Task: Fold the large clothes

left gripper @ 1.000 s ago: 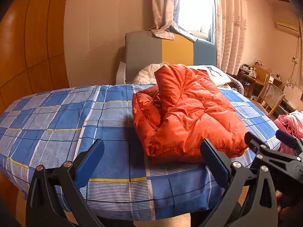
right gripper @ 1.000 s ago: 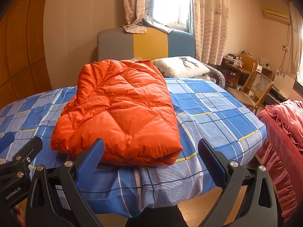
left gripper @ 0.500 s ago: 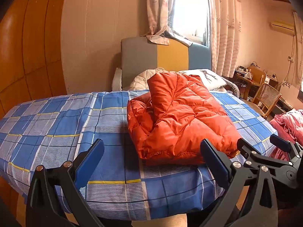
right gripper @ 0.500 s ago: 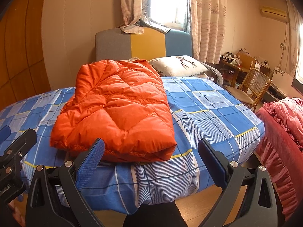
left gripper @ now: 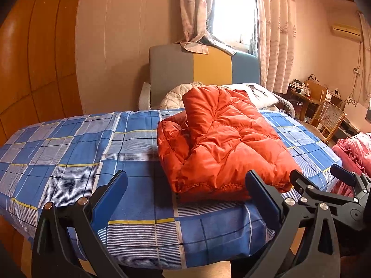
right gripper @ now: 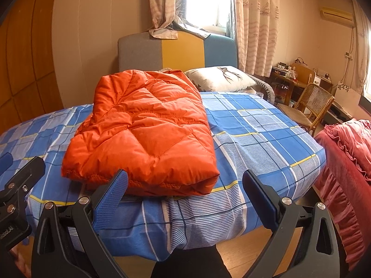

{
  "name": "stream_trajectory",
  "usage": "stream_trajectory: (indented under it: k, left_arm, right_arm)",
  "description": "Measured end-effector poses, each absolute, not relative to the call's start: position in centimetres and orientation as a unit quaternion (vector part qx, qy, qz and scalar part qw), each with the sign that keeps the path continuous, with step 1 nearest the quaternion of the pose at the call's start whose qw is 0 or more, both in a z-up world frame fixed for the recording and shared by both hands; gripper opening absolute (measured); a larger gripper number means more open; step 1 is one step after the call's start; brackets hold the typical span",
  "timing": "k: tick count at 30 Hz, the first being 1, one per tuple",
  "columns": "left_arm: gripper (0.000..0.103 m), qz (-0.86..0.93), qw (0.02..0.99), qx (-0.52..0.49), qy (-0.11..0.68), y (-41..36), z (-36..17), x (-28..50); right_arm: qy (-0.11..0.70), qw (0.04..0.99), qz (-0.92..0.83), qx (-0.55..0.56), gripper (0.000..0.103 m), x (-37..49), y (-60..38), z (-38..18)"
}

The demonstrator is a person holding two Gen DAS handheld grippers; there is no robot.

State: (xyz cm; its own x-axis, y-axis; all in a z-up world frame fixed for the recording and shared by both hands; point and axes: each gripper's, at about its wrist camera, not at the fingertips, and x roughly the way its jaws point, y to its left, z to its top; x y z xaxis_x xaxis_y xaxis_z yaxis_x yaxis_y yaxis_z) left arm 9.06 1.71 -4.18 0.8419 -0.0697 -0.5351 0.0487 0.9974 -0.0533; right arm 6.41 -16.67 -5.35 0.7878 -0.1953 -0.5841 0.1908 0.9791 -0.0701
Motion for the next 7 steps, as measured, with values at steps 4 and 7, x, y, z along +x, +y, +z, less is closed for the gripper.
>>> stream_trajectory:
  k: [4,7]
  left_arm:
    - [0.101,-0.02,0.955,-0.027,0.293,2.1,-4.76,9.61]
    - [0.101,-0.013,0.954,-0.02,0.298,2.12,-5.25,9.85]
  right_arm:
    - [0.308,0.946,-0.104,-0.002,0.098,6.48,-16.8,-5.38]
    - [0.31,0.945,-0.105,0.0,0.098,6.73,-16.96,-5.43]
